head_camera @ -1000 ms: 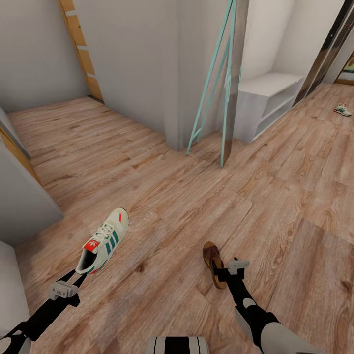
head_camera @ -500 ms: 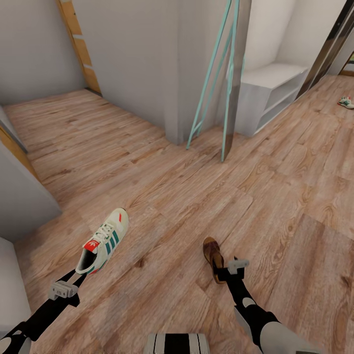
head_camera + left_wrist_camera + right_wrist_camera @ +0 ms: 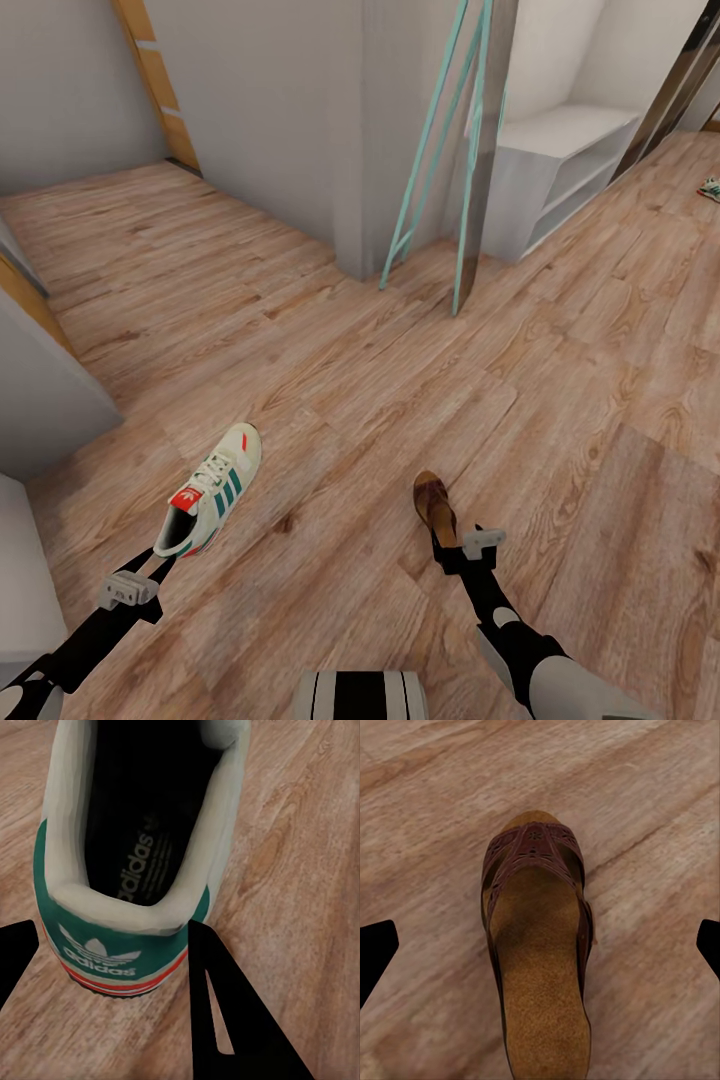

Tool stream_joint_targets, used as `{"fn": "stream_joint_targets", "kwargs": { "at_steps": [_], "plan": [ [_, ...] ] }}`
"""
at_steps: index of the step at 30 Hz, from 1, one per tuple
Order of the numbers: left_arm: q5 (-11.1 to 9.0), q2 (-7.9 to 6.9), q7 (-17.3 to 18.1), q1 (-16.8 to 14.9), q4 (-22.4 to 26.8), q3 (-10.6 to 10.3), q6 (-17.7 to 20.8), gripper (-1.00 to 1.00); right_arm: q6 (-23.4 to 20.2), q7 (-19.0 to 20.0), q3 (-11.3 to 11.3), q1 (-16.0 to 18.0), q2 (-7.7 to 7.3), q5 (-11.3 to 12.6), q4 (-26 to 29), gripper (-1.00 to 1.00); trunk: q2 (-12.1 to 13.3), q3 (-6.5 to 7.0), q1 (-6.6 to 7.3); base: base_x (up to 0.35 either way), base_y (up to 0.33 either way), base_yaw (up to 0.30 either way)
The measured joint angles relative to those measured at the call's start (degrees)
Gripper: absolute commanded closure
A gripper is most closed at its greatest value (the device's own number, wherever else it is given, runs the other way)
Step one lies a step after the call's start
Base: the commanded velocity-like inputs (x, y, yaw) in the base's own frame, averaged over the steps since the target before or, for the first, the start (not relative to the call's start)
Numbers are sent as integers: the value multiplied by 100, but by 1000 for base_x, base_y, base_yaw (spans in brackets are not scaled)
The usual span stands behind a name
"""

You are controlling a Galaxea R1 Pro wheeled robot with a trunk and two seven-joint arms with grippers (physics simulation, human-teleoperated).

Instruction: Pick up the two gym shoes and the two sandals from the corridor floor and place them onto the hallstand (shoe rack) in the corridor, making sure they are on the rack and not on the floor. Arrange them so the two gym shoes are next to each other and the two sandals are next to each other.

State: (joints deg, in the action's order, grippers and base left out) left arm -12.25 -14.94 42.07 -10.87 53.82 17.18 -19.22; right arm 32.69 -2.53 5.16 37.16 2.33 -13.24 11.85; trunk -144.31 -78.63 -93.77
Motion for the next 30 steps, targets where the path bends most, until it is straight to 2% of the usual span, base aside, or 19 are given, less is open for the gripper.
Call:
{"fn": "stream_joint_targets", "kwargs": {
  "at_steps": [5,13,30],
  "plan": [
    [0,0,-1,1,2,0,7,100,-3,0,-5,-1,0,-3,-1,-100,0,0,0,0,0,0],
    [6,-5,-6,1,2,0,9,100,-3,0,-1,-2,0,-1,-2,-100,-10,-177,-21,0,0,0],
    [0,-11,-2,2,3,0,8,100,-14,-1,-21,-10,-31,-11,-25,-100,-11,-177,-21,0,0,0]
  ]
}}
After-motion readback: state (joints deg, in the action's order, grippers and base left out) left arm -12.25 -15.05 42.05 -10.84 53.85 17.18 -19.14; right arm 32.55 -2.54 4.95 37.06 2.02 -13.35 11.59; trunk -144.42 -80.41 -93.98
